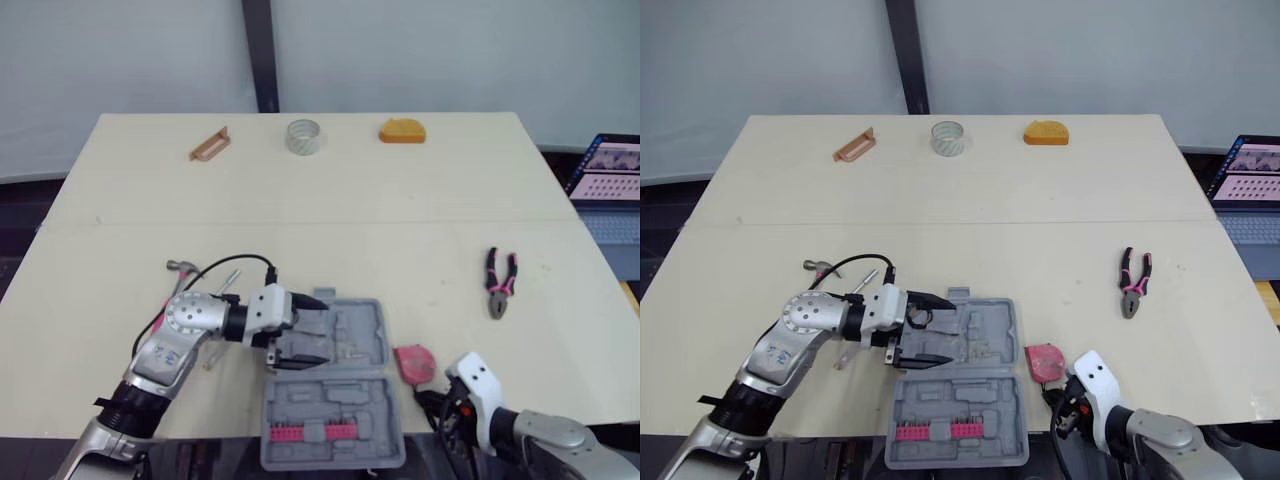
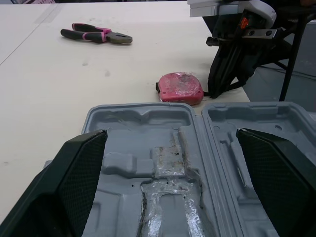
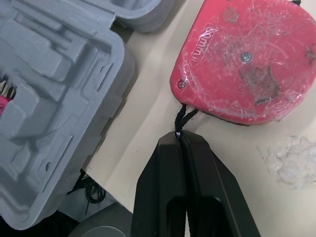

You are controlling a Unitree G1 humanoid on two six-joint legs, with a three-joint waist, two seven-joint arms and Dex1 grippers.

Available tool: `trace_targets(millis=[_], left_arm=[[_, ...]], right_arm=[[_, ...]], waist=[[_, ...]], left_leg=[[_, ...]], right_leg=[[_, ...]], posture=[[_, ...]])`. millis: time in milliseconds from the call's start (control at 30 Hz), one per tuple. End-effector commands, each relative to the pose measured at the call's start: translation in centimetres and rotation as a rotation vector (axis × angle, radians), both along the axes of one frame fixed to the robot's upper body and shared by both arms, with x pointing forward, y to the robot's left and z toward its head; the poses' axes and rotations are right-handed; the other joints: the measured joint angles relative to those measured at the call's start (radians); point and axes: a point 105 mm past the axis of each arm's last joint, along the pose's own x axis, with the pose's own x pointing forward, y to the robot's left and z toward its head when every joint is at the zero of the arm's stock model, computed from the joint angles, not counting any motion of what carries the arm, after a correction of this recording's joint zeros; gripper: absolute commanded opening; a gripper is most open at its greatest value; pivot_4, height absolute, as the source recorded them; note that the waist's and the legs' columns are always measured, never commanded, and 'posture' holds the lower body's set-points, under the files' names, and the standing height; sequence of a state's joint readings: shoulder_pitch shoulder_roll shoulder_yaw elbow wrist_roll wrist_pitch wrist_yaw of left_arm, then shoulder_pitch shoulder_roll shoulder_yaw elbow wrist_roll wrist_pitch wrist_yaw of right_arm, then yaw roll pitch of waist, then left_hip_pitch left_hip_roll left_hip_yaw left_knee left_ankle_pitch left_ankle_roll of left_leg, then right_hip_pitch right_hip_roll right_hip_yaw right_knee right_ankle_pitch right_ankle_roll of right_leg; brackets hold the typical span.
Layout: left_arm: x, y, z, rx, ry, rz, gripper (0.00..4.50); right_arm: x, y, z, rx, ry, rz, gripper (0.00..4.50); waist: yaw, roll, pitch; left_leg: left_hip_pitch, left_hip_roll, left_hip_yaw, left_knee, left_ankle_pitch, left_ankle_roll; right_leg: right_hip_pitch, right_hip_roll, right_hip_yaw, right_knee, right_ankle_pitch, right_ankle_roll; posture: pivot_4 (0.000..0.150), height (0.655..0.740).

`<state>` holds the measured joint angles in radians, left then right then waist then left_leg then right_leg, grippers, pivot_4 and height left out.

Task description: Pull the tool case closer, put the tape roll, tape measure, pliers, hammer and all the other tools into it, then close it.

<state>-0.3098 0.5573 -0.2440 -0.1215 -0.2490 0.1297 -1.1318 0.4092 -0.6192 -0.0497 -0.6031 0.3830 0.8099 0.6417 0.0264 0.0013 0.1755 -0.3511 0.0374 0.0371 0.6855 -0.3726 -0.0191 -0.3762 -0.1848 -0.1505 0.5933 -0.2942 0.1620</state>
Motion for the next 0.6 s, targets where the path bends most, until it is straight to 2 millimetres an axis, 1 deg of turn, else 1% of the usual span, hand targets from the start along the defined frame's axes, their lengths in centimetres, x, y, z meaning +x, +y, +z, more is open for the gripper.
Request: trace_targets(millis=[33, 200, 233, 300, 433, 467, 533, 600], left_arm=[[-0.3, 0.0, 0.3, 0.002, -0.018, -0.025, 4.50], [-0.7, 0.1, -0.1, 0.005, -0.015, -0.025, 4.50], [-0.7, 0.1, -0.2, 0.005, -0.015, -0.025, 4.50], [-1.1, 0.1, -0.3, 0.005, -0.020, -0.029, 4.50], [-1.7, 0.1, -0.5, 0.004, -0.022, -0.039, 4.50], [-1.8, 0.2, -0.5, 0.004, -0.022, -0.041, 4.50], [-2.0, 0.2, -0.6, 0.006, -0.033, -0.047, 4.50], [-2.2, 0.1, -0.6, 0.003, -0.054, -0.060, 4.50]], right_arm=[[-0.6, 0.3, -0.1, 0.003, 0.020, 0.021, 0.11], [-0.3, 0.2, 0.3, 0.002, 0.004, 0.046, 0.11], [-0.2, 0.0, 0.5, 0.002, 0.003, 0.049, 0.33], [-0.1, -0.6, 1.1, -0.004, 0.003, 0.081, 0.94], [-0.6, -1.1, 2.7, -0.009, 0.007, 0.191, 2.96], [-0.5, -1.5, 3.2, -0.015, -0.003, 0.221, 3.43], [0.6, -2.1, 4.8, -0.015, -0.061, 0.294, 4.49], [2.3, -2.5, 6.1, -0.057, -0.168, 0.425, 4.49]], waist=[[0.000, 0.000, 0.000], [0.000, 0.000, 0.000], [0.000, 0.000, 0.000], [0.000, 0.000, 0.000], [0.001, 0.000, 0.000], [0.001, 0.000, 0.000], [0.000, 0.000, 0.000], [-0.004, 0.000, 0.000]], left_leg=[[0.000, 0.000, 0.000, 0.000, 0.000, 0.000], [0.000, 0.000, 0.000, 0.000, 0.000, 0.000], [0.000, 0.000, 0.000, 0.000, 0.000, 0.000], [0.000, 0.000, 0.000, 0.000, 0.000, 0.000], [0.000, 0.000, 0.000, 0.000, 0.000, 0.000], [0.000, 0.000, 0.000, 0.000, 0.000, 0.000], [0.000, 0.000, 0.000, 0.000, 0.000, 0.000], [0.000, 0.000, 0.000, 0.001, 0.000, 0.000]], right_leg=[[0.000, 0.000, 0.000, 0.000, 0.000, 0.000], [0.000, 0.000, 0.000, 0.000, 0.000, 0.000], [0.000, 0.000, 0.000, 0.000, 0.000, 0.000], [0.000, 0.000, 0.000, 0.000, 0.000, 0.000], [0.000, 0.000, 0.000, 0.000, 0.000, 0.000], [0.000, 0.000, 0.000, 0.000, 0.000, 0.000], [0.000, 0.000, 0.000, 0.000, 0.000, 0.000], [0.000, 0.000, 0.001, -0.001, 0.001, -0.001]], posture=[[0.150, 0.7400], [0.150, 0.7400], [0.150, 0.7400], [0.150, 0.7400], [0.150, 0.7400], [0.150, 0.7400], [0.150, 0.7400], [0.150, 0.7400]])
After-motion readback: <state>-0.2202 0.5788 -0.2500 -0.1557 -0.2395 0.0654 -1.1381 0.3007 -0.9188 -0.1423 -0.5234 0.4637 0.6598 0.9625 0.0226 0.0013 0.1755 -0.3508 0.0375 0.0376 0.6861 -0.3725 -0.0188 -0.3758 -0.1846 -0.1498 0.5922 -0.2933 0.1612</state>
